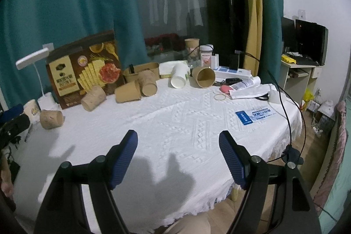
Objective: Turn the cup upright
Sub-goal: 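Reach the left tool to the white leaf-print cup lying sideways and grasp it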
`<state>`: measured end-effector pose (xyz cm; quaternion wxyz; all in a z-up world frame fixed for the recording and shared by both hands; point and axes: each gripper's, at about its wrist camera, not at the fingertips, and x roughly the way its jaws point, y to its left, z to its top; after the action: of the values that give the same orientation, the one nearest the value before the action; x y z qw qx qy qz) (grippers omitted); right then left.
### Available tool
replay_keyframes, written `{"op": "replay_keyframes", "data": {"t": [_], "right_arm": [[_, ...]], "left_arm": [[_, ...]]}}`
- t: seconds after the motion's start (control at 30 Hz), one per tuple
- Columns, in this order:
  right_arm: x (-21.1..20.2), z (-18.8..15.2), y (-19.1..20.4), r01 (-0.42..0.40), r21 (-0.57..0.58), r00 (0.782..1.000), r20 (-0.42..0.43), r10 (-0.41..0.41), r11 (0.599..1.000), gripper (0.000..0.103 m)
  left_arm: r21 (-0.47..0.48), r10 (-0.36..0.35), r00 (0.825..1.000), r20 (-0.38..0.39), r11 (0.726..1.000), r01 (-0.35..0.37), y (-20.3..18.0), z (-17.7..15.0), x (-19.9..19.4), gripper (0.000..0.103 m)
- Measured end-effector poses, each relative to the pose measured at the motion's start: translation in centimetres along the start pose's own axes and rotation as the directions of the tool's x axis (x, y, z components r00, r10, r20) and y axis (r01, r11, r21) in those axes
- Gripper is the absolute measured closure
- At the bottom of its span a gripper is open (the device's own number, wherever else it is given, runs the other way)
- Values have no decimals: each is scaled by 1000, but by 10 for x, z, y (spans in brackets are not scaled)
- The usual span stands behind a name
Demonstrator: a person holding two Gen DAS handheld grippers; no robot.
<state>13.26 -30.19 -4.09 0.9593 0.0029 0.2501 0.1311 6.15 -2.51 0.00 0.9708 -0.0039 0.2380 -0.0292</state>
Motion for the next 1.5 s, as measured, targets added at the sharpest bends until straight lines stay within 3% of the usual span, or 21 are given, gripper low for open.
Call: {"op": "replay_keyframes", "data": {"t": [0.13,0.33,0.6,0.8,0.93,1.17,1.3,1.5], "right_arm": [[31,6,-19,33,-36,999,-21,-34,999,29],[90,27,-66,120,-67,991,-60,-124,991,29],[167,63,-124,146,-29,984,-97,-148,989,29],[197,76,-144,146,1,983,-110,-144,989,29],[206,70,-156,146,45,982,-130,-139,988,29],[201,57,-166,153,91,979,-147,-138,984,29],[191,54,-168,165,97,978,-145,-150,981,29],[176,53,-161,166,102,978,-143,-151,981,29]], "left_arm": [[25,-44,992,-119,999,48,-6,9,52,0],[32,-95,958,-271,994,108,-18,34,143,0],[26,-157,914,-374,983,179,-44,83,276,0],[-52,-172,899,-402,985,166,-52,104,361,0],[-80,-206,899,-387,979,190,-65,119,394,4],[-75,-186,888,-422,983,170,-77,131,457,17],[-95,-187,865,-466,982,161,-75,128,484,41],[-126,-217,867,-449,976,179,-69,130,463,42]]}}
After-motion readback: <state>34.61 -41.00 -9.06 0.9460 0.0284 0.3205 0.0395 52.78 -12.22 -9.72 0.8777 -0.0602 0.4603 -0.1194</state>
